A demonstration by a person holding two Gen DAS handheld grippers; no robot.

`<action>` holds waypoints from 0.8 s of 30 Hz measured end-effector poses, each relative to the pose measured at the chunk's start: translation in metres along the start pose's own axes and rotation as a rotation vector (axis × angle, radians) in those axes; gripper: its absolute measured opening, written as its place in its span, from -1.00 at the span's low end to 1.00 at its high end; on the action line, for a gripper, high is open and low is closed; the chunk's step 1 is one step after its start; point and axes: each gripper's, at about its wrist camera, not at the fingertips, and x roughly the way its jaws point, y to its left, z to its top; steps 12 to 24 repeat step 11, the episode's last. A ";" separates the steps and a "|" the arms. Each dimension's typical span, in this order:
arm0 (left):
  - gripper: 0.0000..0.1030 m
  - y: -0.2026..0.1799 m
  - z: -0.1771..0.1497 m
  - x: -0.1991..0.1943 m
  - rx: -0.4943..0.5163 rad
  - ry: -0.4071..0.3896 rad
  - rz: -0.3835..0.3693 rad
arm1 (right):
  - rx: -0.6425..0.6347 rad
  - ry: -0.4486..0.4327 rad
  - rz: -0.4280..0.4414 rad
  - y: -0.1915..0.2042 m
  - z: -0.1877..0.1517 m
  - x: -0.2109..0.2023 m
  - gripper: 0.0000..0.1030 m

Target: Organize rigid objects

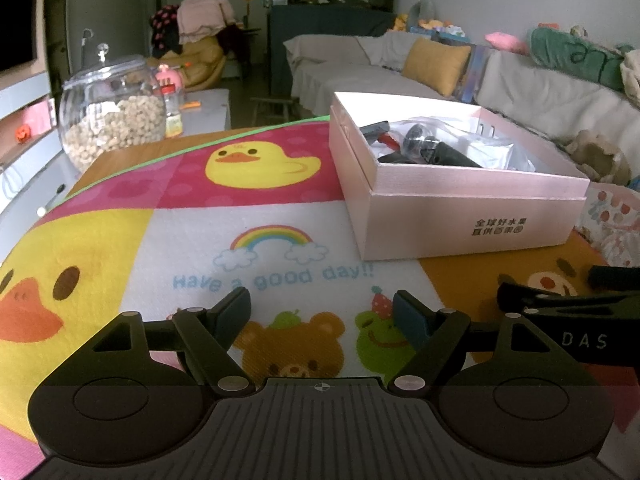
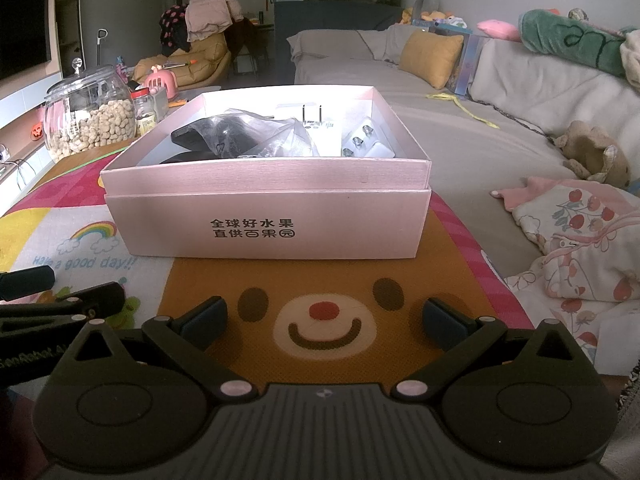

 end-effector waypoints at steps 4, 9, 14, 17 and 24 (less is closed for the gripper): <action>0.61 0.003 0.000 -0.001 -0.013 -0.004 -0.011 | 0.001 0.000 0.001 0.000 0.000 0.000 1.00; 0.47 -0.003 0.000 -0.002 0.014 -0.006 0.030 | 0.000 0.000 0.000 0.000 0.000 0.000 1.00; 0.32 -0.003 0.000 -0.003 0.021 -0.013 0.019 | 0.002 0.000 0.002 0.000 0.000 0.000 1.00; 0.32 -0.003 0.000 -0.003 0.021 -0.013 0.019 | 0.002 0.000 0.002 0.000 0.000 0.000 1.00; 0.32 -0.003 0.000 -0.003 0.021 -0.013 0.019 | 0.002 0.000 0.002 0.000 0.000 0.000 1.00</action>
